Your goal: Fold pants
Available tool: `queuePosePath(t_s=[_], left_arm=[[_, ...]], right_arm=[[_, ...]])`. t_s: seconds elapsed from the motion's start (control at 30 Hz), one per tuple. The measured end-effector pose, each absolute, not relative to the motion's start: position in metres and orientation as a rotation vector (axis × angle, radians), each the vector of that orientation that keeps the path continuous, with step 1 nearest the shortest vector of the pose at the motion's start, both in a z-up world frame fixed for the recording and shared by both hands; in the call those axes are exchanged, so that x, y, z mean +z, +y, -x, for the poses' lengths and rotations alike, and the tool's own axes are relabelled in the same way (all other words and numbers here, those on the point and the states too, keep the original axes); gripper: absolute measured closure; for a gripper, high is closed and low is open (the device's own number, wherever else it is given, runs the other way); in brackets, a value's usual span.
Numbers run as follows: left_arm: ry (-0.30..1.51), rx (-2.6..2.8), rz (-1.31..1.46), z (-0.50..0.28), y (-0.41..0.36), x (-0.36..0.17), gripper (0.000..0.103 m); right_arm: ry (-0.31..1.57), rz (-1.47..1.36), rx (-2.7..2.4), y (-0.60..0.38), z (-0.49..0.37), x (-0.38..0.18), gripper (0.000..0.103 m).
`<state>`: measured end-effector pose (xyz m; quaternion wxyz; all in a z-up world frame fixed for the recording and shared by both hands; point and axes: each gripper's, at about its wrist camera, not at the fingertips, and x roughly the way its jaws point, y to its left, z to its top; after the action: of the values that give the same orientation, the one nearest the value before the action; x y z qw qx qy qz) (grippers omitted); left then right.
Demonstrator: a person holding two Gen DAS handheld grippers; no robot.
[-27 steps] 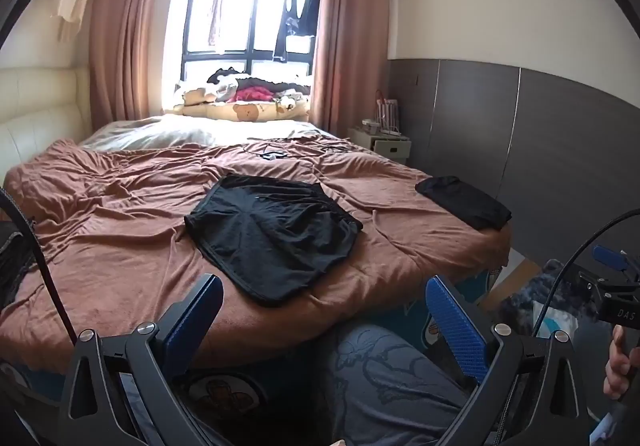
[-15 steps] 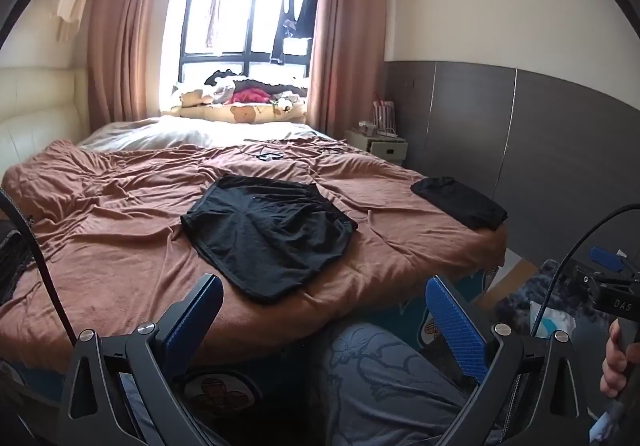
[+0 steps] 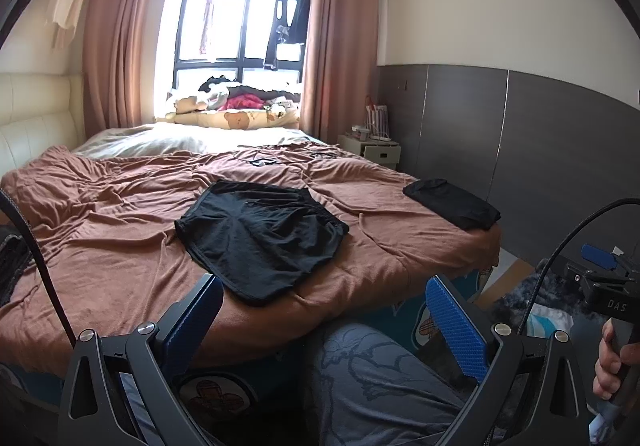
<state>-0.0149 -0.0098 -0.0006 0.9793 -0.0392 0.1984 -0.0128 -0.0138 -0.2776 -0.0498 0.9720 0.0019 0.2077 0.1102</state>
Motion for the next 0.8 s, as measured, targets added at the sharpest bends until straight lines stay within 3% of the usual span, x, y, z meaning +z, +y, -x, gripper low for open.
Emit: queuePosePath(t_s=[0.8], left_arm=[[0.382,-0.03,0.08,0.0218,-0.0129,0.0016,0.001]], right_arm=[[0.394,0.031,0.209,-0.2735,0.0135,-0.0516,0.0]])
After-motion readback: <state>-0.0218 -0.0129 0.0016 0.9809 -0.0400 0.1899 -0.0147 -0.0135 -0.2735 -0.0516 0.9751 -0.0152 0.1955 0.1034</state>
